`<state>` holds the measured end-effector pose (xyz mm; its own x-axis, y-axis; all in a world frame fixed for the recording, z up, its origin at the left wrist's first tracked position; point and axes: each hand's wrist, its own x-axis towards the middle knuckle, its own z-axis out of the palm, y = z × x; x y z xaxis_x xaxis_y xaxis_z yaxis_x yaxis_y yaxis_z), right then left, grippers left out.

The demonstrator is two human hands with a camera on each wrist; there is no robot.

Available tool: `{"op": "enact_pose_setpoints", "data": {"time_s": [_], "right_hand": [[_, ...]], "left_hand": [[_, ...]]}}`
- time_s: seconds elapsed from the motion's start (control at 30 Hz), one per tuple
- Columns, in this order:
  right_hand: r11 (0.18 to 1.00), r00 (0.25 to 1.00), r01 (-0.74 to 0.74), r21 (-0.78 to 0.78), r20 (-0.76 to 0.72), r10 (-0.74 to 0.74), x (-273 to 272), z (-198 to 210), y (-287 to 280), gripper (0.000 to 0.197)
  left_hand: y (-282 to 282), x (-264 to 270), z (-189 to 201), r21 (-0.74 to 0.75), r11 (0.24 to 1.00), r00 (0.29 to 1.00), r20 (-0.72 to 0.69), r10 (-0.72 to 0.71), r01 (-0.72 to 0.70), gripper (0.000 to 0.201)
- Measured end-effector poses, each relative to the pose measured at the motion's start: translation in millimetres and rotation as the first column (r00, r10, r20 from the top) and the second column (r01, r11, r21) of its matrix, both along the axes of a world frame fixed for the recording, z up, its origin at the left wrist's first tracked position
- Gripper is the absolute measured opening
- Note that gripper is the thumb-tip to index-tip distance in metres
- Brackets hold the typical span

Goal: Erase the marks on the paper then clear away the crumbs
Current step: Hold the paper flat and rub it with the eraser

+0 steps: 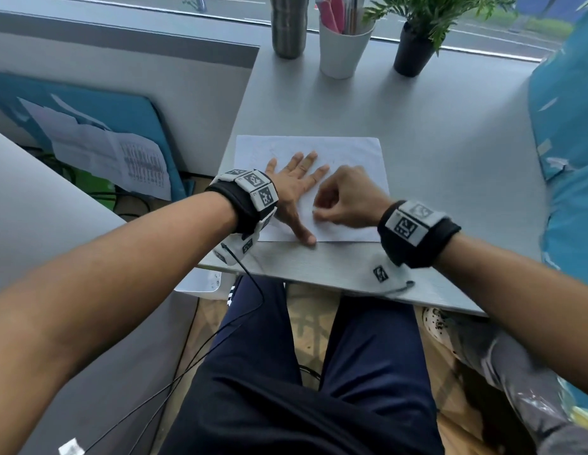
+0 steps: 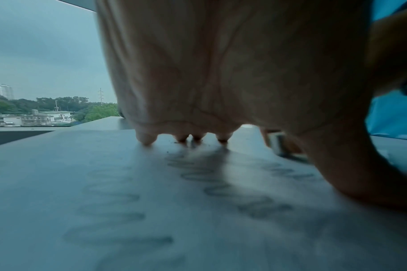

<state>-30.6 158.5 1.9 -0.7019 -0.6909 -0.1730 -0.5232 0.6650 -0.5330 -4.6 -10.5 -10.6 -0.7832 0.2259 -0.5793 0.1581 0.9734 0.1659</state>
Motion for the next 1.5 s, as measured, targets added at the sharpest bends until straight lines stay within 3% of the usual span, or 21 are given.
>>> {"op": "enact_pose_setpoints", "data": {"time_s": [0.07,0.17,0.3,0.43,0.5,0.57,0.73,0.87,1.0,1.13,1.27,1.4,1.5], "right_hand": [[1.0,1.0,0.016,0.025,0.023,-0.017,-7.6,0.6,1.1,0.009],[0.969,0.97,0.24,-0.051,-0.016,-0.241,-34.0,3.0,7.8,0.011],[0.999,0.999,-0.013,0.04,0.034,0.012,1.1,1.1,-0.5,0.009],[0.975,0.975,0.222,-0.022,0.002,-0.222,-32.9,5.7,9.1,0.01],[0.987,0.986,0.164,-0.006,0.01,-0.163,-22.8,4.0,4.8,0.009],[1.0,1.0,-0.006,0.027,0.03,0.005,-4.6,2.6,-2.0,0.008],[0.974,0.974,0.22,-0.045,-0.042,-0.222,-38.0,0.9,3.6,0.013],[0.999,0.999,-0.034,-0.002,0.035,0.035,-1.9,0.5,-7.5,0.013],[0.984,0.983,0.174,-0.035,-0.046,-0.176,-35.6,3.2,-1.4,0.007],[1.0,1.0,-0.007,0.002,0.025,0.006,-10.0,1.8,-8.6,0.008],[0.982,0.981,0.187,-0.034,-0.043,-0.188,-41.0,4.3,0.5,0.011],[1.0,1.0,0.008,-0.026,0.004,-0.008,-11.4,0.4,-6.5,0.012],[0.988,0.99,0.133,-0.073,-0.024,-0.135,-33.9,1.4,-0.2,0.008]], "left_hand": [[-0.9,-0.3,-0.3,-0.001,1.0,1.0,-0.002,-0.003,0.003,0.153],[0.4,0.4,0.1,0.006,1.0,1.0,-0.007,-0.004,0.004,0.153],[-1.0,1.0,-0.8,0.003,1.0,1.0,-0.001,-0.025,0.025,0.154],[0.1,2.2,-0.3,0.017,0.999,0.999,-0.014,-0.029,0.029,0.153],[-1.2,2.5,-0.8,0.017,0.999,0.999,-0.011,-0.034,0.034,0.154],[-2.6,1.7,-2.1,0.017,0.999,0.999,-0.013,-0.048,0.048,0.155],[-2.3,1.6,-4.7,0.016,0.998,0.998,-0.035,-0.059,0.06,0.154],[-3.9,-0.5,-6.2,0.013,0.998,0.998,-0.025,-0.055,0.055,0.157],[-3.3,-0.6,-4.9,0.009,0.999,0.999,-0.031,-0.032,0.032,0.156],[-4.2,-1.0,-6.0,0.006,1.0,0.999,-0.022,-0.025,0.025,0.157],[-2.4,-0.5,-5.0,0.002,0.999,0.999,-0.028,-0.032,0.032,0.157],[-3.4,-0.7,-4.9,0.0,1.0,0.999,-0.017,-0.028,0.028,0.157],[-2.6,-0.6,-5.1,0.004,0.999,0.999,-0.025,-0.031,0.031,0.158]]}}
